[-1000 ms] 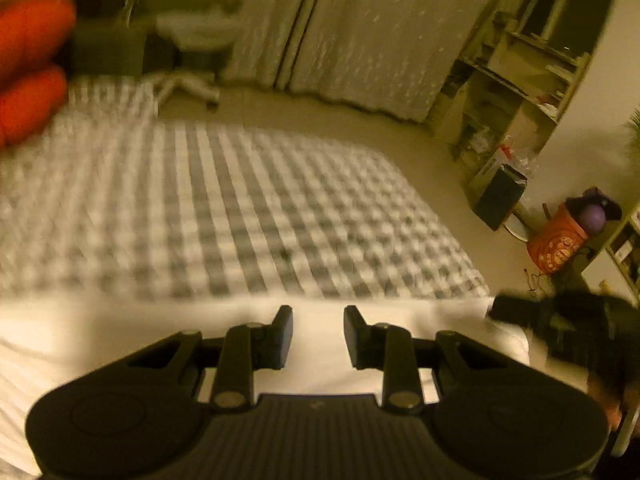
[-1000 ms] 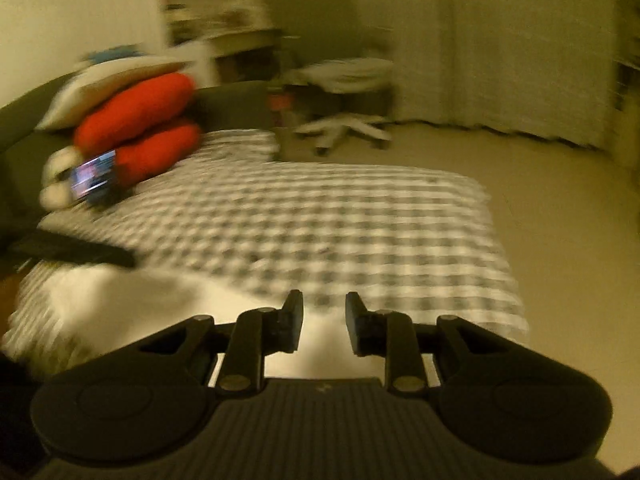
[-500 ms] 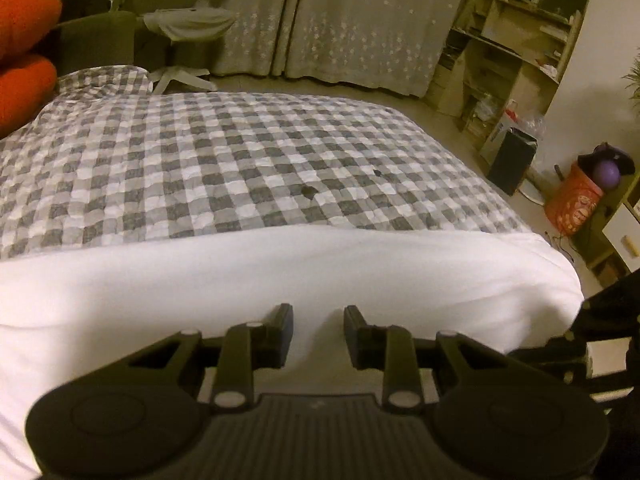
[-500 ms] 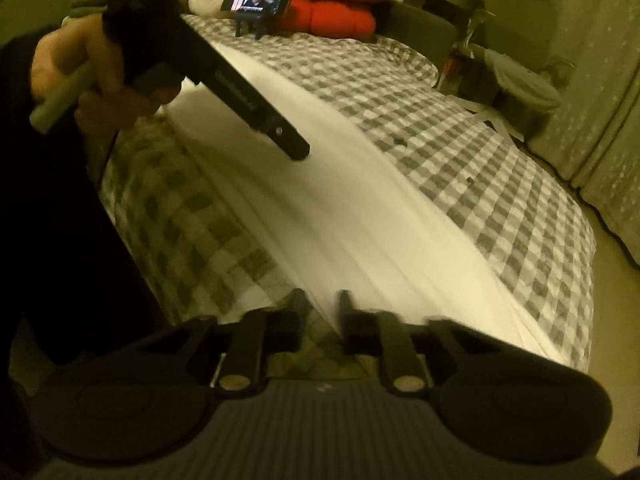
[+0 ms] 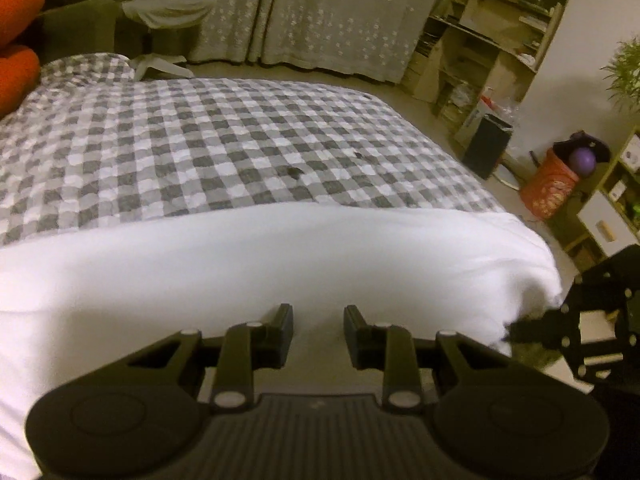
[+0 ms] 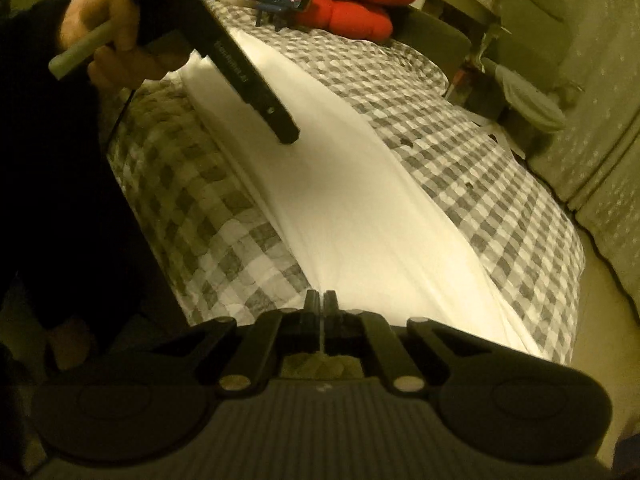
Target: Fold clothes
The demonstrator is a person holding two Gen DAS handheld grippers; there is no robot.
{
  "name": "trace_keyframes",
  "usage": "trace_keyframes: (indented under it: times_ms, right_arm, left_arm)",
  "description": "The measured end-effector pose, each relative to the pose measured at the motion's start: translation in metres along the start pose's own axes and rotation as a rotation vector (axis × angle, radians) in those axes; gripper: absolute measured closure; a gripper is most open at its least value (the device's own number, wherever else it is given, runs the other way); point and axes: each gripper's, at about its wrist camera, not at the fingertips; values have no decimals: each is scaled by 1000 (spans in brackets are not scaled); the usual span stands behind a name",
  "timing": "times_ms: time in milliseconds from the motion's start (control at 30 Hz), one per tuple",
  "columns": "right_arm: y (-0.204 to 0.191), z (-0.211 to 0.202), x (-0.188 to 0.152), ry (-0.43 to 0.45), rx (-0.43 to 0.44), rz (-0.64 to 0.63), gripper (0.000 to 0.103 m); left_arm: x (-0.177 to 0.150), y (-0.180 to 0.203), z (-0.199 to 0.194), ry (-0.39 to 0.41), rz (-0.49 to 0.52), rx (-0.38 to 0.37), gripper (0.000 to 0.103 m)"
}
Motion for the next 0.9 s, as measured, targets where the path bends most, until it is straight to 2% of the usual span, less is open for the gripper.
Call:
trace_keyframes:
  times_ms: [67, 133, 233, 267, 300, 400, 467, 600, 767, 833, 867, 900]
  right_arm:
    - [9, -15, -6, 26, -13, 38, 98]
    - [24, -30, -13, 57, -56, 127, 94]
    - [54, -52, -32, 76, -195, 316, 84]
    - [67, -59, -40, 73, -254, 403, 73]
    - [80, -64, -48, 63, -308, 494, 70]
    - [119, -73, -79, 23, -416, 768, 70]
    - [136, -73, -92, 11, -425, 850, 70]
    - [153, -61, -93, 0, -345, 797, 70]
    - [153, -40, -88, -19, -221, 573, 70]
    - [158, -34, -91, -21, -182, 553, 70]
    - [161, -31, -93, -22, -162, 549, 74]
    - [162, -31, -93, -17, -143, 546, 87]
  left_arm:
    - [-2, 1, -4, -4, 2, -29, 74]
    - [-1, 6, -5, 11, 8, -26, 74]
    - [7, 10, -2, 34, -6, -32, 74]
    - [10, 11, 0, 34, -9, -33, 74]
    - [12, 14, 3, 39, -5, -27, 74]
    - [20, 25, 10, 53, 24, 0, 74]
    - [23, 30, 15, 51, 30, 2, 74]
    - [26, 41, 23, 47, 52, 8, 73]
    - [27, 49, 36, 33, 61, 35, 73]
    - [27, 52, 42, 39, 74, 40, 73]
    - [28, 54, 44, 42, 80, 41, 72]
    - [28, 55, 46, 45, 86, 42, 72]
Point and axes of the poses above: each gripper's, at about its wrist camera, not at the fingertips, and z roughly the way its jaws point, y to its right, x to its top, and after that the axes turned 1 degree about x, right-handed
